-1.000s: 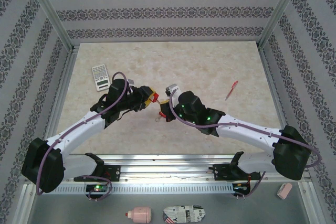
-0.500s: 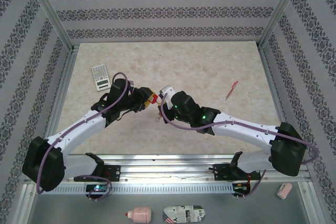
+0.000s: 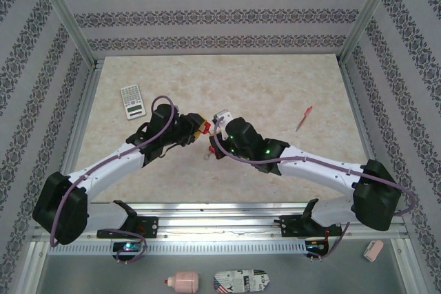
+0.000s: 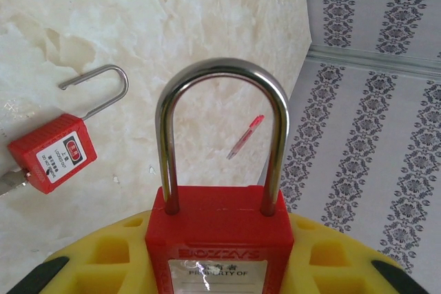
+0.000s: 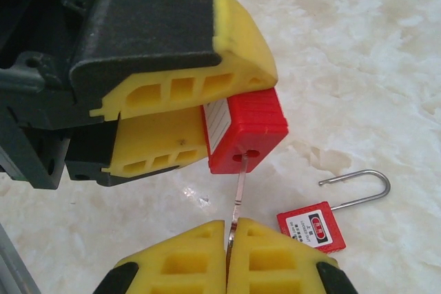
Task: Unlock with the key
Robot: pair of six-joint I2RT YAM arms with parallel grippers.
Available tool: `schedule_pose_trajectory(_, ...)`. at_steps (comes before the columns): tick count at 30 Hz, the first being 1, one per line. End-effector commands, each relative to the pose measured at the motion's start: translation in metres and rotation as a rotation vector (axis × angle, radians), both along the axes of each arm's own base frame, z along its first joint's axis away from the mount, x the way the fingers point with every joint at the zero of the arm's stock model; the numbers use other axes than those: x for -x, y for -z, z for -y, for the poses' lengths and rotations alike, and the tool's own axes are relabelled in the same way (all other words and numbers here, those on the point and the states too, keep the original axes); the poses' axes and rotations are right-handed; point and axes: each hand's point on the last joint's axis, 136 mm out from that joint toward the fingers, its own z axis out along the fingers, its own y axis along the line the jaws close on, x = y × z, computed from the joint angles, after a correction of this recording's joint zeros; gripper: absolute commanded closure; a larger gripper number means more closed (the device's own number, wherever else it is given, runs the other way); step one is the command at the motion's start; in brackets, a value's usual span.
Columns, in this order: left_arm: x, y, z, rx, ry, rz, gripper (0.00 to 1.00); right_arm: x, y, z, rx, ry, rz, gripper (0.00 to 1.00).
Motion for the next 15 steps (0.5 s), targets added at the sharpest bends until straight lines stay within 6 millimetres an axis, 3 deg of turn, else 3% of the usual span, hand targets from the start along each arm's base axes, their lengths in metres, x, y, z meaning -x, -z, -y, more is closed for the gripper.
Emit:
schedule_pose_trajectory(1, 0.048, -0.054, 0.066, 0.189, 0.327, 0.089, 1.00, 0.011, -0.097, -0.042, -0.301, -0.182, 0.137, 1.00)
schedule_pose_trajectory(8, 0.058, -0.055, 0.068, 0.198, 0.383, 0.069, 1.00, 0.017, -0.090, -0.037, -0.220, -0.254, 0.206, 1.00)
schedule_pose_trajectory(15, 0.071, -0.051, 0.061, 0.093, 0.439, 0.041, 1.00, 0.016, -0.089, -0.039, -0.209, -0.297, 0.208, 1.00)
